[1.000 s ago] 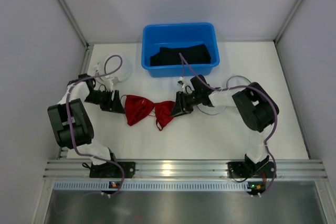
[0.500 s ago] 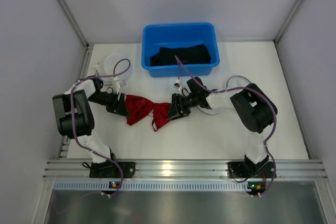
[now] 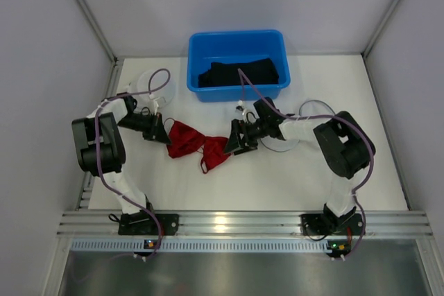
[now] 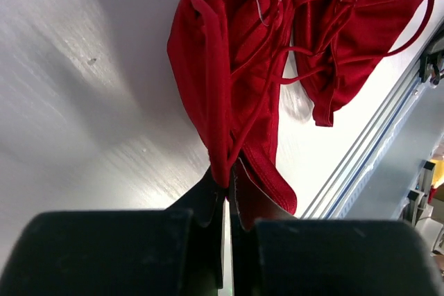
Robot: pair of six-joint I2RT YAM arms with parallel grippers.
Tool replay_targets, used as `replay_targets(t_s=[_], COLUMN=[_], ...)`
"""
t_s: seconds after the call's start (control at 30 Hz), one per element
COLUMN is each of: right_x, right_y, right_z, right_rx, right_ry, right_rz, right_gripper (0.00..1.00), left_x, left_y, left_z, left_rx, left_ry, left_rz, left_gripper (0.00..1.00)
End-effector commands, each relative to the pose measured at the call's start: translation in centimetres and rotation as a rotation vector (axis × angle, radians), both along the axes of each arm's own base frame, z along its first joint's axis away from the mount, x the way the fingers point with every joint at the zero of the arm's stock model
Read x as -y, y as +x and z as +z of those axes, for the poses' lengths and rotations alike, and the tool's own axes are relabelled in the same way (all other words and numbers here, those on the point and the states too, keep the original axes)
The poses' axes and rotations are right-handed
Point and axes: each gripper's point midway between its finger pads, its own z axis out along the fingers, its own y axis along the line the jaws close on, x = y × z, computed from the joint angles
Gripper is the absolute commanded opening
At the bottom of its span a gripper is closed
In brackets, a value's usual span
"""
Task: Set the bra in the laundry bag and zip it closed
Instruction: Adjust the bra at the center of the board.
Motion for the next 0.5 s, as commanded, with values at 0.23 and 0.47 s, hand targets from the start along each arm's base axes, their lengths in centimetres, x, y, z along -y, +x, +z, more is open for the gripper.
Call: replay_targets(t_s=[0.23,0.47], right_x=[-0.7,-2.0], right_y=[4.5,3.5], right_z=[3.0,3.3], right_rx=[0.076,-0.084], right_ry=[0.101,0.216], right_rz=[-0.075,-0.080], right_gripper=[0.76,0.76], left_x=[1.4,2.4], left_y=[1.0,0.6], left_z=[3.6,5.1], left_rx=[0.146,0.199], left_ry=[-0.019,0.077], left_rz=[-0.032,-0.055], left_gripper=[0.00,0.00])
